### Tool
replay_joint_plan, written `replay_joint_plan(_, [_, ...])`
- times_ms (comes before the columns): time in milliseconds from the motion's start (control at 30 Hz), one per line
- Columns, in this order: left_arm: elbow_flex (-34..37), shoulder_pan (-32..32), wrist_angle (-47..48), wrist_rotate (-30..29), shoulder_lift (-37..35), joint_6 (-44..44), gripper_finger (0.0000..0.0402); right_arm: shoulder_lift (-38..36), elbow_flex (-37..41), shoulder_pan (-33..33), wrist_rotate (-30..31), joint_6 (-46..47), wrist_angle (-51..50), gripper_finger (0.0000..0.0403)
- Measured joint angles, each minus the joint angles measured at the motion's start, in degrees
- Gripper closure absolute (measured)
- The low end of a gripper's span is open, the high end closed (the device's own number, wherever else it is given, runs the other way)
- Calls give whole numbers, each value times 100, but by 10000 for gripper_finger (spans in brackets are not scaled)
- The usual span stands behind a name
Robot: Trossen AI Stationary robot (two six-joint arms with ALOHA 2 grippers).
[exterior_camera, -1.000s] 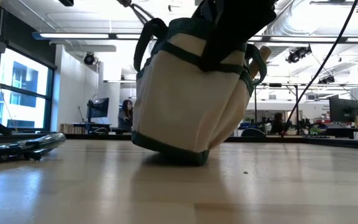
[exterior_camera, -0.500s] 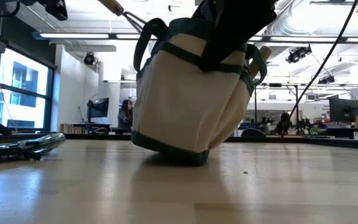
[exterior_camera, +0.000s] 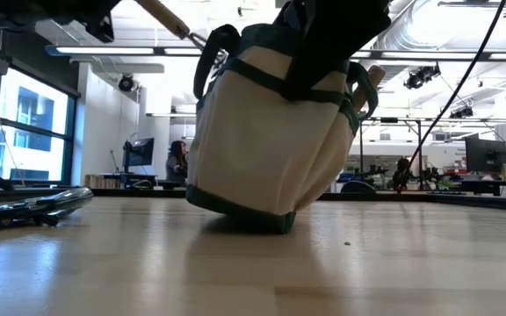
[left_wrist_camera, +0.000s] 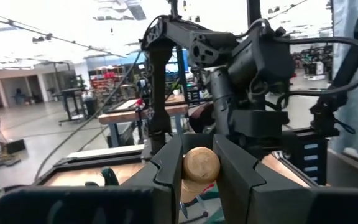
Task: Pick & Place Garden tools in Gardening bag
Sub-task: Put the hand rake into the gardening bag
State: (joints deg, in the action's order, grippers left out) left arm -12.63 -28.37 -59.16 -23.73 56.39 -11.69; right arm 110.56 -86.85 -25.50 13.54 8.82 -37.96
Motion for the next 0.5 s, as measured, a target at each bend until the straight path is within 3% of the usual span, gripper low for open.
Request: replay_joint_plan(500, [591,104,-740,-24,3,211,337,0,0,1,0,-2,-36,399])
